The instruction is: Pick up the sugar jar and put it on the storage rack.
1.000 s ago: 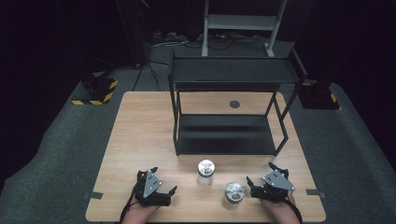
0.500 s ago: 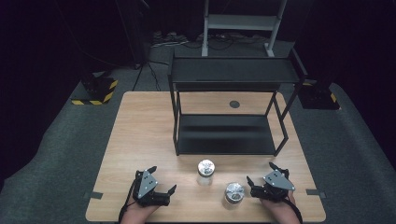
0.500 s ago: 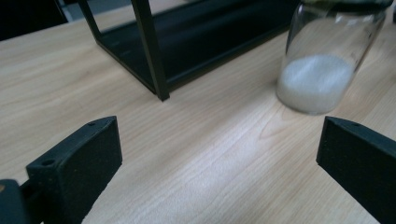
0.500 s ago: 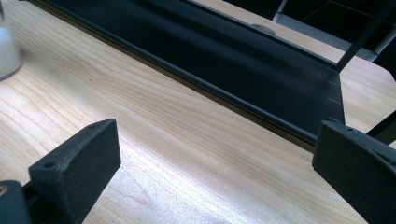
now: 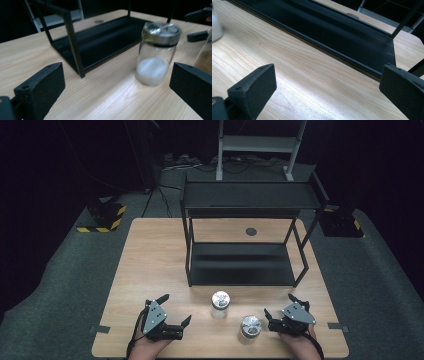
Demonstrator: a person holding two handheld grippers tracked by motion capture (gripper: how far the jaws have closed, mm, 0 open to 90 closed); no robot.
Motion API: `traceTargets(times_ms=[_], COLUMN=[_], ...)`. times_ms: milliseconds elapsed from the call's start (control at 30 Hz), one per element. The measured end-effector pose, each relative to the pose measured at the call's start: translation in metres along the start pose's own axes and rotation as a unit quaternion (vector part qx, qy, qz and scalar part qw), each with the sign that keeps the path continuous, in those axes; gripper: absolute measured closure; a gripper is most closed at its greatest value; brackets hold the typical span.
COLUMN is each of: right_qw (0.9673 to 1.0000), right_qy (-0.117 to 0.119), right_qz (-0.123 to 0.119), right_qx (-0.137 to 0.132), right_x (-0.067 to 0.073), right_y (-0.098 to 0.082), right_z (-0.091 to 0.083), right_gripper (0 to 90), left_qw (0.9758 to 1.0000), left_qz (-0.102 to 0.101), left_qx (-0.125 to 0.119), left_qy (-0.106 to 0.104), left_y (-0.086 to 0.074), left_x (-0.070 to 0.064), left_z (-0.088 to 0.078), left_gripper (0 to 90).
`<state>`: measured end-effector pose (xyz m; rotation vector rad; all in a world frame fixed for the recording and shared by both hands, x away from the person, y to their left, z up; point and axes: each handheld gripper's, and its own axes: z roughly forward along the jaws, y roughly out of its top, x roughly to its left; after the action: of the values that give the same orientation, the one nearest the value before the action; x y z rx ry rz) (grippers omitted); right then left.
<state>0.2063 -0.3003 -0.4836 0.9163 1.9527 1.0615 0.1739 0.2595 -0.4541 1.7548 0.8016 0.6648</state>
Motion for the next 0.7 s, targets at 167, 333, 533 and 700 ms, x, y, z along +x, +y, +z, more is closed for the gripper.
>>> traceTargets(times_ms=[167,333,533,700], right_qw=[1.0000,1.0000,1.0000,1.0000], right_qy=[0.000,0.000,0.002,0.003], right_qz=[0.002,0.001,0.003,0.003], right_qx=[0.000,-0.001,-0.001,-0.001], right_x=[0.000,-0.001,-0.001,-0.002], right_y=[0.000,0.000,0.000,0.000], right_z=[0.000,0.000,0.000,0.000], right_gripper=[0.0,0.0,0.0,0.1], left_qw=[0.9999,0.9996,0.9991,0.9987], left_qz=[-0.001,0.013,0.018,0.022], left_qx=[-0.012,-0.015,-0.016,-0.016], left_qy=[-0.012,-0.021,-0.034,-0.042], left_y=[0.007,0.015,0.019,0.022], left_x=[-0.004,-0.005,-0.010,-0.013], left_z=[0.004,0.010,0.023,0.032], left_gripper=[0.4,0.4,0.4,0.4])
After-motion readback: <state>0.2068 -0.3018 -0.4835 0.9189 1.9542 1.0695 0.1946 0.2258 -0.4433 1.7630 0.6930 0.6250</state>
